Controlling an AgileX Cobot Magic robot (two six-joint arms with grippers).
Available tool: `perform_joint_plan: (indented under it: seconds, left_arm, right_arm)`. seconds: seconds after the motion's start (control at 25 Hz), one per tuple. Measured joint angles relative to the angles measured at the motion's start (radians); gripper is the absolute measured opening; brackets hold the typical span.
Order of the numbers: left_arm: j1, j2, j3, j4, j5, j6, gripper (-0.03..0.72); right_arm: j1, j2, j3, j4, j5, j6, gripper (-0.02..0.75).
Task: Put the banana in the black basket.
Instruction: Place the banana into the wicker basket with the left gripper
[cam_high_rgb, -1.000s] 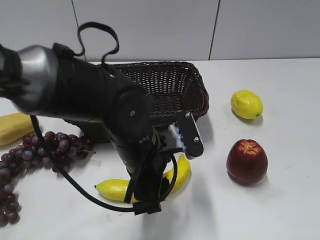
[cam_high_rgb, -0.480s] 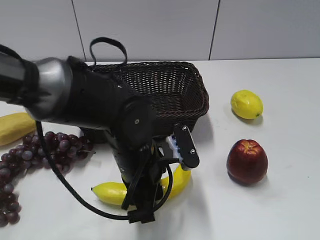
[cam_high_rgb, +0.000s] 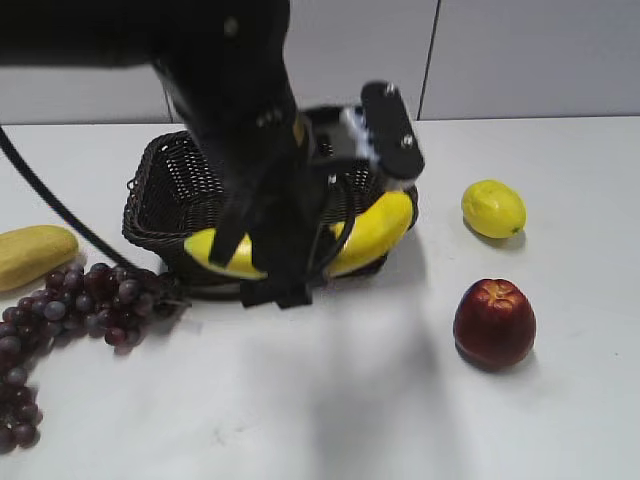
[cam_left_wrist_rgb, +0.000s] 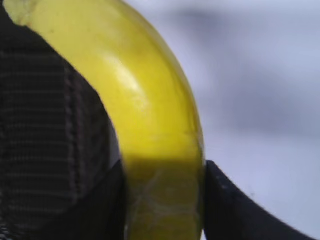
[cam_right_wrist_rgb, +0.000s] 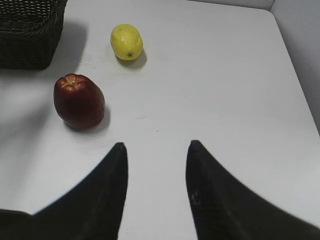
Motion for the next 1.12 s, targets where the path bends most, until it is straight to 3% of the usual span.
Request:
perform_joint_plan:
  seconds: [0.24, 0.56, 1.12]
  left_arm:
    - [0.092, -0.001, -0.162, 0.026, 0.010, 0.178, 0.403]
    - [0.274, 0.032, -0.183, 0.036, -0.173, 0.354, 0.403]
    - [0.287, 0.265, -0.183, 0.024, -0.341, 0.390, 0.403]
  right_arm:
    - [0.000, 0.000, 0.000, 0.000, 0.000, 0.000, 0.301]
    - [0.000, 0.000, 0.000, 0.000, 0.000, 0.000, 0.301]
    - [0.000, 0.000, 0.000, 0.000, 0.000, 0.000, 0.301]
